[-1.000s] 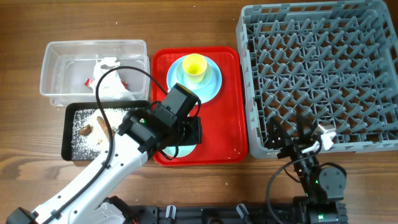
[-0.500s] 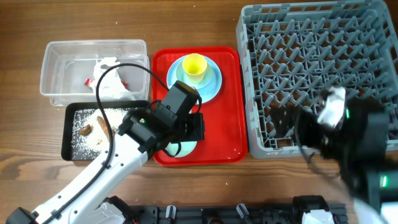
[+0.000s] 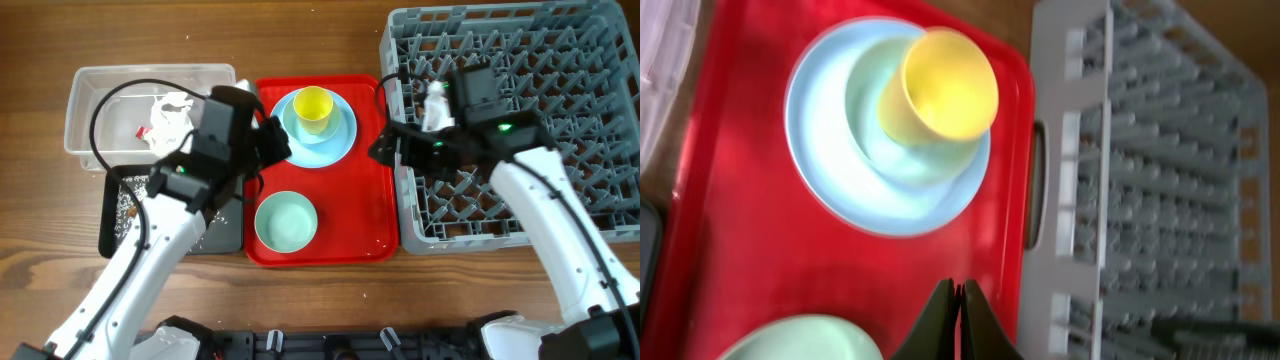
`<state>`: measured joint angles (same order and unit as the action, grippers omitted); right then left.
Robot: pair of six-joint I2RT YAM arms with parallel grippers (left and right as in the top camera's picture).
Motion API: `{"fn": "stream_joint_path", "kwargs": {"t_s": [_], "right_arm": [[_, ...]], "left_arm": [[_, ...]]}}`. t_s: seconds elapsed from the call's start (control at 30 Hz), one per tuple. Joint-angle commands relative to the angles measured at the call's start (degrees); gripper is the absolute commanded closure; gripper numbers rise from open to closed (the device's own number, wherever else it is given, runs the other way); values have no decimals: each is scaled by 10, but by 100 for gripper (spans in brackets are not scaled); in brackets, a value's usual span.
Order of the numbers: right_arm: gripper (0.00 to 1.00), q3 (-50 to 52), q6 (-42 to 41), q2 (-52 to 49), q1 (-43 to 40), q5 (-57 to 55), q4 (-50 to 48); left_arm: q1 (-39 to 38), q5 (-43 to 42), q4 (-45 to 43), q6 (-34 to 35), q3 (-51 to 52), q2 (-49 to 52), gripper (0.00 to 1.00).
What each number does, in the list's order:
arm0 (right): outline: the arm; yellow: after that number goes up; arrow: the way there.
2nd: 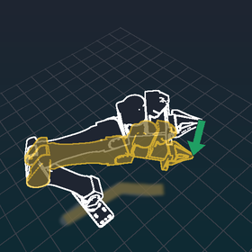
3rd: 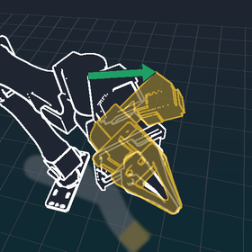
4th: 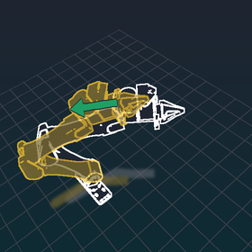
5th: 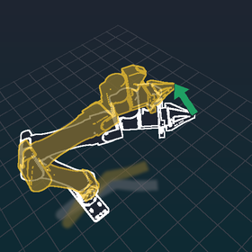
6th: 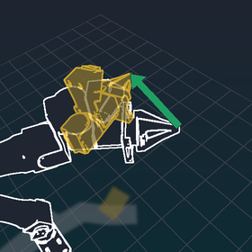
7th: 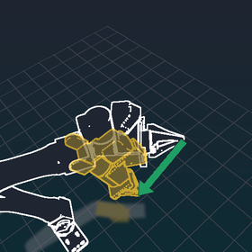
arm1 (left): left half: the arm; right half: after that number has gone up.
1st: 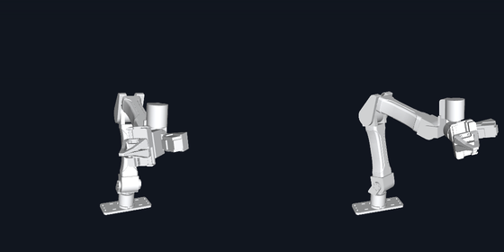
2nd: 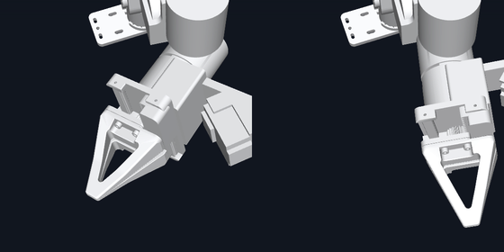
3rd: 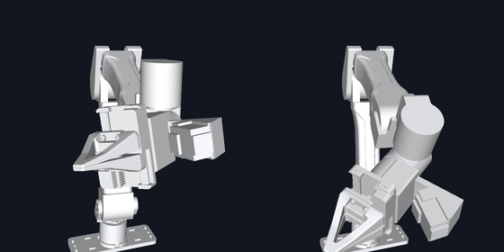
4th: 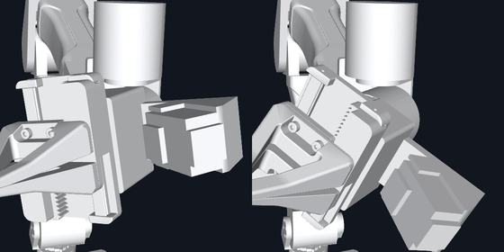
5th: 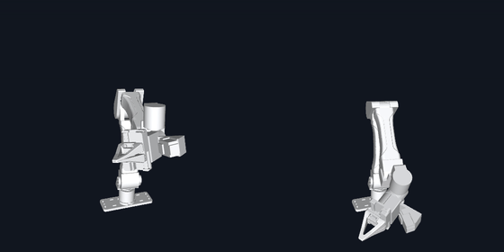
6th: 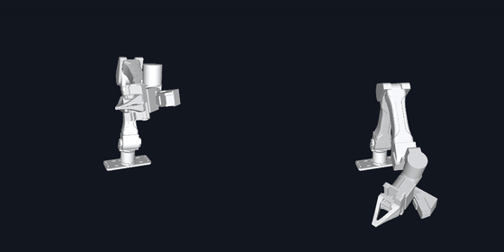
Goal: Sort waste into correct bins and load items into the dishwasher rack
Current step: 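Reach the left gripper to the yellow cup atop the blue stack and grasp it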
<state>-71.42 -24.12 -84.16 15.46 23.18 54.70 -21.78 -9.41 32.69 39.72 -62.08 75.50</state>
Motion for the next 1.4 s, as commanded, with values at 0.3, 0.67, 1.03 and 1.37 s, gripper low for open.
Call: {"fn": "stream_joint_path", "kwargs": {"t_s": [0.3, 0.67, 1.03, 1.37], "right_arm": [[0, -9, -46, 3, 32, -152, 22], [0, -9, -26, 3, 32, -152, 3], [0, -9, 5, 2, 32, -153, 6], [0, -9, 17, 2, 32, -155, 5]], "left_arm": [[77, -19, 291, -76, -430, 307, 96], [30, -6, 245, -76, -432, 406, 59], [1, 68, 236, -75, -407, 425, 63], [1, 67, 150, -62, -328, 425, 65]]}}
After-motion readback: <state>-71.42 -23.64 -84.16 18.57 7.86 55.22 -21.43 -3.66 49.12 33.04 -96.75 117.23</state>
